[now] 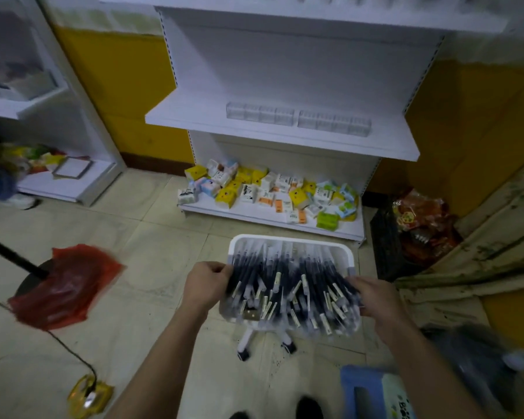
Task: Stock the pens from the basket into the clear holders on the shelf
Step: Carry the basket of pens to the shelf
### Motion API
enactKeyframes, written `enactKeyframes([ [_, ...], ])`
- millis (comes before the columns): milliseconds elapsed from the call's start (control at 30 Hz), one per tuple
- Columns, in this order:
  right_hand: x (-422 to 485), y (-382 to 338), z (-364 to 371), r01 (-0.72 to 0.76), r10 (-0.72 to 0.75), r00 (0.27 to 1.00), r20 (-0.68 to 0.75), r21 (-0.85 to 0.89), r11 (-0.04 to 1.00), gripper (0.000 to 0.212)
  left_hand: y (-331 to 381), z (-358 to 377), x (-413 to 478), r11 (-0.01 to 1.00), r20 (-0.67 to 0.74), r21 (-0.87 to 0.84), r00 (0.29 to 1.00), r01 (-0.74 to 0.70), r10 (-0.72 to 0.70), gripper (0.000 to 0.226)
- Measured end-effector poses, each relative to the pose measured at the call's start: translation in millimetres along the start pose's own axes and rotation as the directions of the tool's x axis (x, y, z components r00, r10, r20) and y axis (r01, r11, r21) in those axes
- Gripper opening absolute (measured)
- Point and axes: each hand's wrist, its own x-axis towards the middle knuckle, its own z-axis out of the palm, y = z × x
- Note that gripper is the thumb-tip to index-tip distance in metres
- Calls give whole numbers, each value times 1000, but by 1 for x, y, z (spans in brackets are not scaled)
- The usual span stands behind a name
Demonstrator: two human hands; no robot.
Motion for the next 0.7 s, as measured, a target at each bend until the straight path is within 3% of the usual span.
enactKeyframes([
  [300, 101, -64, 4, -70, 66, 997, 50, 68, 995, 21, 53, 23, 87, 998, 1, 50, 999, 41, -41, 30],
  [500, 162, -96, 14, -75, 71, 995, 68, 59, 995, 29, 84, 37, 144, 996, -45, 74, 998, 42, -38, 32],
  [700, 214, -125, 42, -136, 136, 991, 0, 39, 990, 33, 85, 35, 225, 998, 40, 53, 999, 27, -30, 38],
])
